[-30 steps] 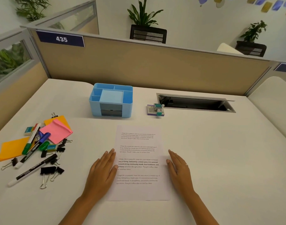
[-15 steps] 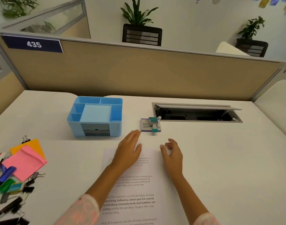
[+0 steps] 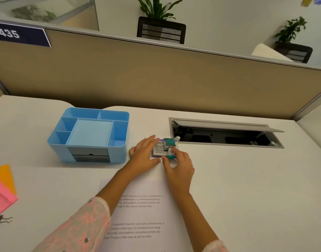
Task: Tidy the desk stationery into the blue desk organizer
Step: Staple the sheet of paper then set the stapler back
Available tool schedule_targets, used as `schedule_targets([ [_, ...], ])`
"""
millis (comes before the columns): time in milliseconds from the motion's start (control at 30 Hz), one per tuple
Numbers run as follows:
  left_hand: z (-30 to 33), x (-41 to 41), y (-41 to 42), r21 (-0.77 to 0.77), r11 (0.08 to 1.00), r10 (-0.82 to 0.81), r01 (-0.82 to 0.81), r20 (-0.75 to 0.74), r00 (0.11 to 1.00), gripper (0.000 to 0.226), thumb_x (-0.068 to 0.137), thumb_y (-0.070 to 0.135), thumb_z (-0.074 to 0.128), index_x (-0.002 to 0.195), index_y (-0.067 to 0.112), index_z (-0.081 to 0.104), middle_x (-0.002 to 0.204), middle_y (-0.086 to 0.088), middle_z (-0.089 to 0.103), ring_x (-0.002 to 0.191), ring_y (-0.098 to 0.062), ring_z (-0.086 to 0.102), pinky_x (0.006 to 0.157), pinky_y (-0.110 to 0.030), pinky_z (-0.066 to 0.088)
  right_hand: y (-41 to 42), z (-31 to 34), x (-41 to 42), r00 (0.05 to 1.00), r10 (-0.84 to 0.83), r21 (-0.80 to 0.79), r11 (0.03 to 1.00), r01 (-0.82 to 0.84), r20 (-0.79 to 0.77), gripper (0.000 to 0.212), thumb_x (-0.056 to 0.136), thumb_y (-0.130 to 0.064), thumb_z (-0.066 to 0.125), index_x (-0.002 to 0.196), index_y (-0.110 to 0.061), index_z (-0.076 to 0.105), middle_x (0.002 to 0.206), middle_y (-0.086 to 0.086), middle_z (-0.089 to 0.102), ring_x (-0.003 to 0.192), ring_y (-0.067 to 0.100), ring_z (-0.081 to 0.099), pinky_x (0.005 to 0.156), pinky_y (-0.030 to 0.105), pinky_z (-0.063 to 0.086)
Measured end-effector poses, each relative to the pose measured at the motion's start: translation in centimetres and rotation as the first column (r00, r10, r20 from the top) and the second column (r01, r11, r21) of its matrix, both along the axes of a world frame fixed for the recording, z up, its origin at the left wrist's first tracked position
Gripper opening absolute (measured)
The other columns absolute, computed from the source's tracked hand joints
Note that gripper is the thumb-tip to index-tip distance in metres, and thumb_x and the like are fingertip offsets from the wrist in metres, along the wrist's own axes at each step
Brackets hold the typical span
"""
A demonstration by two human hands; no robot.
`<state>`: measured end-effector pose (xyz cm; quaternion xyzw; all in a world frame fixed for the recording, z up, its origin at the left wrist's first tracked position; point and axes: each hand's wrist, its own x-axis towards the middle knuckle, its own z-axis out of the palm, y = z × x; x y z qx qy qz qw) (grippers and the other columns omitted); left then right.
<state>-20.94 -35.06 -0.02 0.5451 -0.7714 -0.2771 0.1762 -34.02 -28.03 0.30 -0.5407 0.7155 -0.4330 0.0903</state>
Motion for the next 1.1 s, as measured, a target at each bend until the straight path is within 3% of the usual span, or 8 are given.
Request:
schedule_targets([
  [100,0.0,-0.1,-0.5,0.013,1.000,0.010,-0.010,-0.016,1.000,0.070,0.084,0.041,0.061,0.143,0.037,0.023,0.154,0.012,0.020,0.141,-0.017,0.014,0.107,-0.044,0.014,-0.2,-0.2,0.1,0.997,0.016,-0.061,0.998,-0.011,0.072,0.030,0.081,-0.014,0.071,0.109,-0.008,0.065,0.106,0.005,0.067,0.092,0.019,0.063,0.079,0.036,0.053],
  [233,0.2,-0.1,-0.6,0.006,1.000,0.020,-0.020,-0.032,0.999,0.066,0.085,0.039,0.062,0.141,0.037,0.027,0.151,0.011,0.026,0.138,-0.017,0.018,0.105,-0.043,0.016,-0.2,0.5,-0.2,0.980,-0.021,-0.184,0.981,0.057,0.196,0.025,0.082,-0.011,0.070,0.106,-0.007,0.066,0.101,0.004,0.068,0.089,0.014,0.063,0.078,0.006,0.046],
  [467,1.1,-0.1,-0.7,0.111,0.991,0.089,-0.072,-0.149,0.985,0.050,0.093,0.047,0.044,0.140,0.033,0.032,0.149,0.006,0.034,0.138,-0.019,0.024,0.108,-0.045,0.013,0.4,3.7,-1.7,0.946,-0.061,-0.320,0.932,0.168,0.317,0.034,0.081,-0.018,0.071,0.113,-0.009,0.065,0.103,-0.003,0.065,0.092,0.007,0.064,0.078,0.010,0.051],
  [633,1.9,-1.3,-1.1,0.146,0.979,0.171,-0.141,-0.221,0.960,0.043,0.100,0.041,0.024,0.138,0.026,0.036,0.139,-0.002,0.047,0.127,-0.021,0.041,0.110,-0.046,0.022,0.1,6.0,-2.8,0.940,-0.106,-0.303,0.930,0.210,0.325,0.031,0.083,-0.021,0.069,0.112,-0.008,0.066,0.100,0.002,0.064,0.085,0.011,0.064,0.071,0.008,0.052],
  [800,1.7,-2.1,-1.5,0.111,0.970,0.237,-0.217,-0.213,0.948,0.039,0.100,0.037,0.023,0.129,0.021,0.045,0.124,-0.005,0.057,0.114,-0.021,0.050,0.106,-0.043,0.028,-1.9,7.0,-3.2,0.996,-0.046,-0.081,0.995,0.052,0.076,0.031,0.087,-0.027,0.065,0.112,-0.008,0.067,0.100,0.006,0.065,0.083,0.011,0.059,0.064,0.003,0.042],
  [900,1.2,-2.2,-1.6,0.072,0.970,0.241,-0.230,-0.211,0.947,0.036,0.100,0.035,0.026,0.126,0.020,0.046,0.120,-0.006,0.060,0.112,-0.020,0.051,0.104,-0.041,0.029,-3.2,7.0,-2.6,0.998,0.038,0.038,0.999,-0.036,-0.055,0.035,0.087,-0.028,0.064,0.116,-0.009,0.064,0.103,0.007,0.066,0.087,0.014,0.059,0.073,0.015,0.046],
  [967,0.9,-2.1,-1.7,0.052,0.971,0.238,-0.232,-0.229,0.944,0.035,0.100,0.035,0.028,0.125,0.019,0.047,0.119,-0.007,0.060,0.111,-0.020,0.052,0.103,-0.041,0.030,-3.8,6.8,-2.1,0.993,0.078,0.066,0.995,-0.073,-0.083,0.032,0.086,-0.027,0.065,0.113,-0.011,0.063,0.101,0.007,0.067,0.086,0.017,0.062,0.074,0.023,0.052],
  [1100,0.5,-2.2,-1.7,0.018,0.968,0.248,-0.250,-0.216,0.944,0.035,0.100,0.034,0.029,0.124,0.018,0.048,0.118,-0.007,0.061,0.109,-0.020,0.053,0.101,-0.038,0.030,-4.3,5.9,-1.4,0.982,0.092,0.080,0.994,-0.079,-0.167,0.025,0.086,-0.027,0.065,0.105,-0.011,0.065,0.097,0.006,0.065,0.080,0.013,0.056,0.066,0.018,0.044],
])
